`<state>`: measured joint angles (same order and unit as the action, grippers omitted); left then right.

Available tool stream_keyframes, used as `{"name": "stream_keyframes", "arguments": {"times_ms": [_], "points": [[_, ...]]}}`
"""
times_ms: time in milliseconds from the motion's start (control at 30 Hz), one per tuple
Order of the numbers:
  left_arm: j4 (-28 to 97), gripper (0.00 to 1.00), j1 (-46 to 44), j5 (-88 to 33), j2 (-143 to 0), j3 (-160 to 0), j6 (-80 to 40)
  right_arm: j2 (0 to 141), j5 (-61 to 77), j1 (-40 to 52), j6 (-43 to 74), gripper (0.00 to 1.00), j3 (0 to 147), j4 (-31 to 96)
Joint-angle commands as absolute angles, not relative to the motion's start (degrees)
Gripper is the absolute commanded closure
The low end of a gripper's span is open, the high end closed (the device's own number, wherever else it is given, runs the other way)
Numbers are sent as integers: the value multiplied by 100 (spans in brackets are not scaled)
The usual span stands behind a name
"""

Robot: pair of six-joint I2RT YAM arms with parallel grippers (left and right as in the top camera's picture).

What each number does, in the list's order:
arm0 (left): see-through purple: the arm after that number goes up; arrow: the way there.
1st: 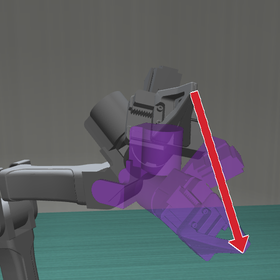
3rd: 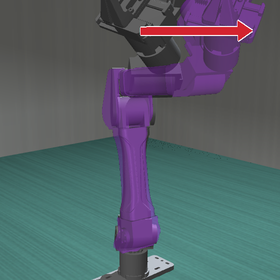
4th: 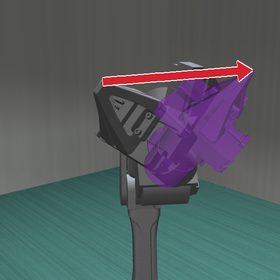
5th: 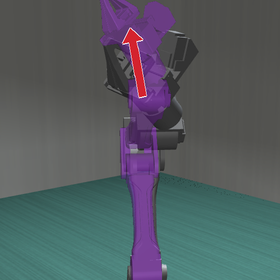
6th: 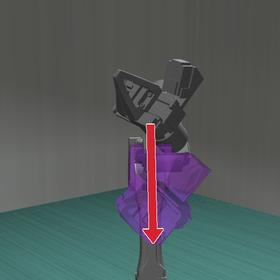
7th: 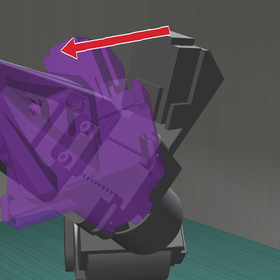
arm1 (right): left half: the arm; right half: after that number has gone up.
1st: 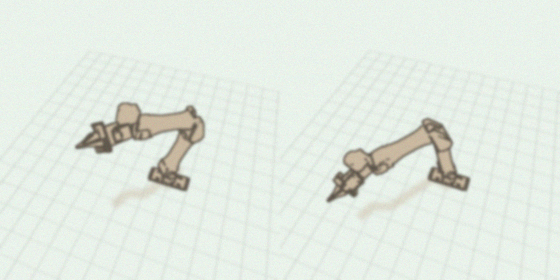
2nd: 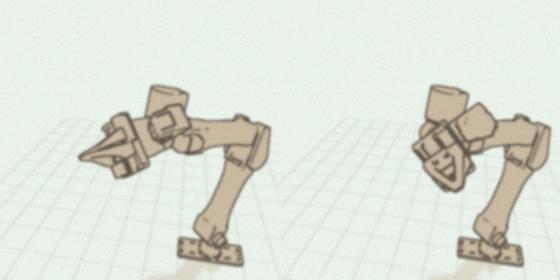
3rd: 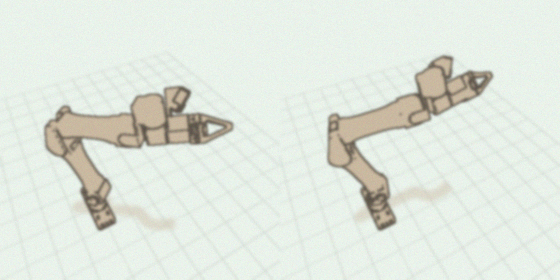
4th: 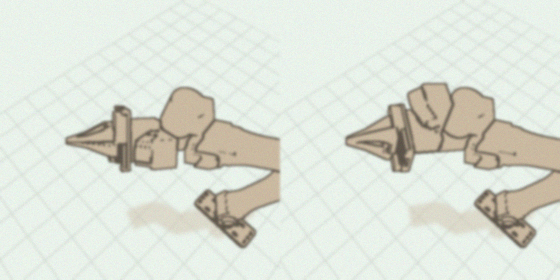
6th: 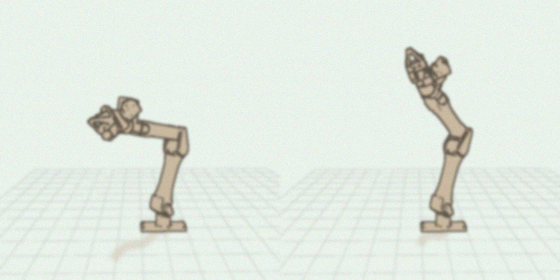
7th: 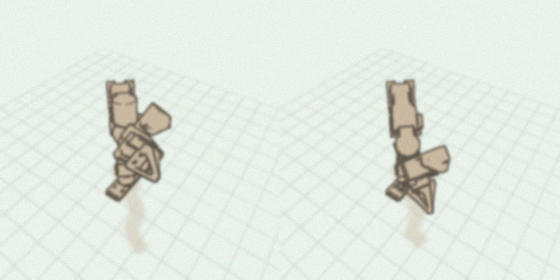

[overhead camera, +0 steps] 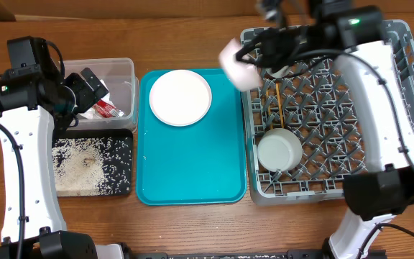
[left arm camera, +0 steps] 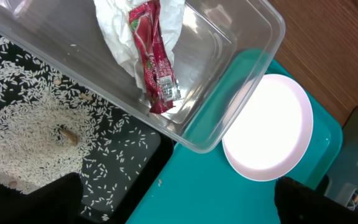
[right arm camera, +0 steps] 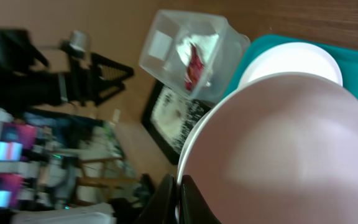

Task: Sort waste into correct bins and load items into the dishwasher
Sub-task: 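Lift the pink bowl and carry it right into the dish rack, then set the pink bowl upside down in the rack and release it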

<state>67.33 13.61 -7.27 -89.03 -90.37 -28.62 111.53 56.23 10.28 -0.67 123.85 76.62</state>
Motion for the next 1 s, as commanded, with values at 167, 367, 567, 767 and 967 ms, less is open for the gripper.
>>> {"name": "stream_keyframes", "arguments": {"times_ms": [167,367,567,767,967], "points": [[6724,0,1347,-725,-8807,-9118,-2919,11091,7529,-224,-499,96,11633,7509],[6724,0,1347,-725,-8807,-9118,-2919,11093,8436,-690,-499,96,10337,6563],[6724,0,1347,-725,-8807,-9118,-2919,11113,8989,-908,-432,96,9004,5417],[6724,0,1347,-725,-8807,-9118,-2919,11118,8989,-849,-434,96,8549,5035],[6724,0,1347,-722,-8807,-9118,-2919,11118,8989,-626,-458,96,8549,5017]]}}
